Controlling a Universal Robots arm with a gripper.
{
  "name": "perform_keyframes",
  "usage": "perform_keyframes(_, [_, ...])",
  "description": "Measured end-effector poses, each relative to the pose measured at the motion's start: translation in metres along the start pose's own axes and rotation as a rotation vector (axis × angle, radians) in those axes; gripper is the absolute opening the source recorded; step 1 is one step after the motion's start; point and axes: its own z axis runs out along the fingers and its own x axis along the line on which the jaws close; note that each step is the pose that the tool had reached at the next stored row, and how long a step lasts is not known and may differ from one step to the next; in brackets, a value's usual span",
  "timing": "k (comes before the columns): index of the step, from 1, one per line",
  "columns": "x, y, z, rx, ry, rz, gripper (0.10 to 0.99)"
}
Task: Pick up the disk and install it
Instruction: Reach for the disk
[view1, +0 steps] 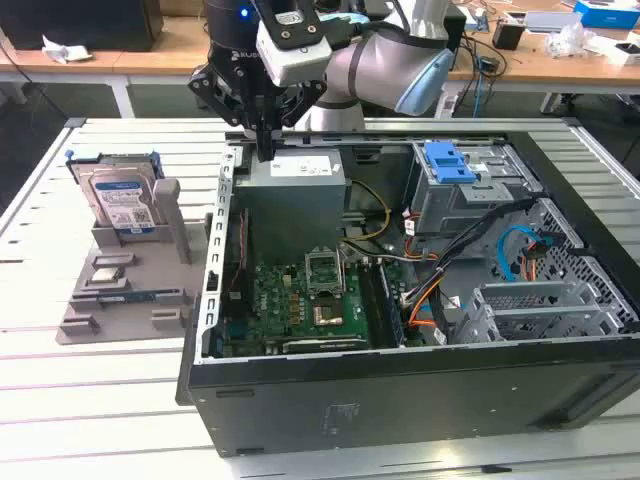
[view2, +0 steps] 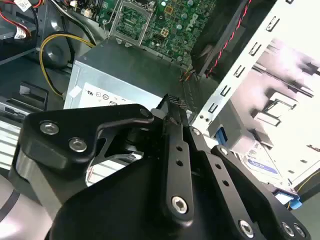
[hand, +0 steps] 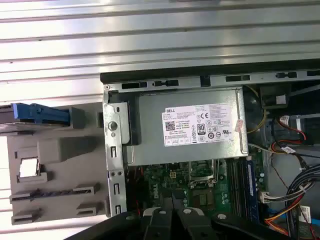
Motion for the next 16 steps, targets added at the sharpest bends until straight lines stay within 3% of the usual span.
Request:
perform_keyframes(1, [0.0102, -0.0008, -0.0003, 0.0, 0.0, 0.0, 0.106])
perform_keyframes(2, [0.0155, -0.0012, -0.0004, 0.0, 0.0, 0.0, 0.106])
perform_keyframes(11, [0.0461, -0.0035, -0.0012, 0.0, 0.0001, 0.0, 0.106])
perform_keyframes(14, [0.0596, -0.0044, -0.0016, 0.0, 0.0, 0.0, 0.106])
perform_keyframes(16, [0.0747, -0.0056, -0.002, 0.0, 0.0, 0.0, 0.106])
